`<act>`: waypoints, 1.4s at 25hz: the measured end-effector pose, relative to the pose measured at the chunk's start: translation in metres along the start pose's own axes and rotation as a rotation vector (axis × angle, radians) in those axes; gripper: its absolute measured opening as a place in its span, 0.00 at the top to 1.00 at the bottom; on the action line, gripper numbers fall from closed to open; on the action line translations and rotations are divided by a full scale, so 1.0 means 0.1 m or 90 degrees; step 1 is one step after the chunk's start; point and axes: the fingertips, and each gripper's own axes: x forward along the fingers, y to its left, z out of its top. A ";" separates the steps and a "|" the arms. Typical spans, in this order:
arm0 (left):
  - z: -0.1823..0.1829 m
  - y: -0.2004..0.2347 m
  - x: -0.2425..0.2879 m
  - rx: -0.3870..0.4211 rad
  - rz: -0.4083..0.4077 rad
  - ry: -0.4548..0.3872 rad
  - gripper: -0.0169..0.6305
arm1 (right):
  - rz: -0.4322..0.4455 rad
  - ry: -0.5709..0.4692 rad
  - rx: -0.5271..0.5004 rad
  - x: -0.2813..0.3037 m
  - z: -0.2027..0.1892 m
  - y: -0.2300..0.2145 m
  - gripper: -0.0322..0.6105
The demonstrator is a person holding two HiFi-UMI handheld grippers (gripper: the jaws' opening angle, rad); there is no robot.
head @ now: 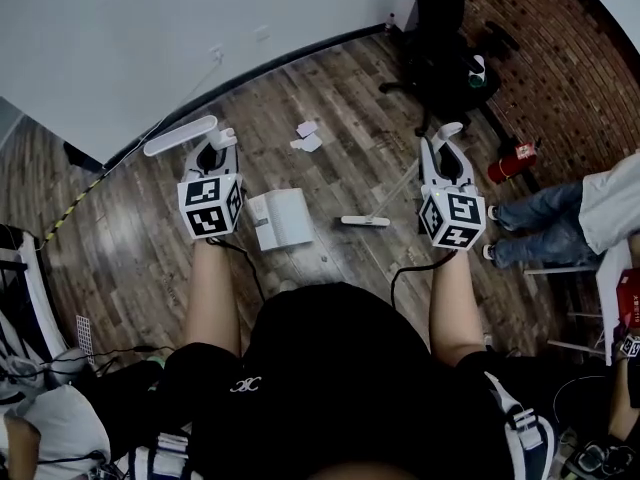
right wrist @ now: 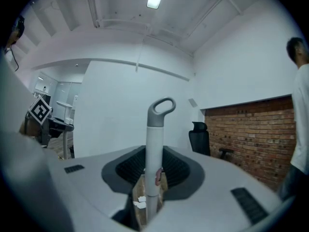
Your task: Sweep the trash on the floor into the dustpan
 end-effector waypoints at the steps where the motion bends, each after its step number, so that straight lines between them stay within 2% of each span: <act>1: 0.00 0.06 0.01 0.000 -0.003 -0.001 0.89 | -0.003 -0.002 0.001 0.03 0.03 0.05 0.77; 10: -0.05 0.54 0.25 0.015 -0.043 -0.010 0.89 | -0.029 -0.025 0.008 0.38 0.22 0.50 0.77; 15: -0.04 0.69 0.50 0.026 -0.034 0.001 0.89 | -0.012 -0.029 0.011 0.66 0.30 0.59 0.77; 20: -0.03 0.76 0.85 0.030 -0.010 0.010 0.89 | 0.014 -0.034 0.033 1.02 0.26 0.41 0.77; 25: 0.01 0.77 1.28 0.025 0.034 0.029 0.89 | 0.097 -0.021 0.033 1.50 0.10 0.22 0.77; 30: -0.01 0.75 1.65 0.004 0.090 0.054 0.89 | 0.217 0.003 0.007 1.94 -0.09 0.09 0.77; 35: 0.08 0.67 2.07 -0.005 0.128 0.069 0.89 | 0.293 0.016 -0.029 2.38 -0.19 -0.11 0.77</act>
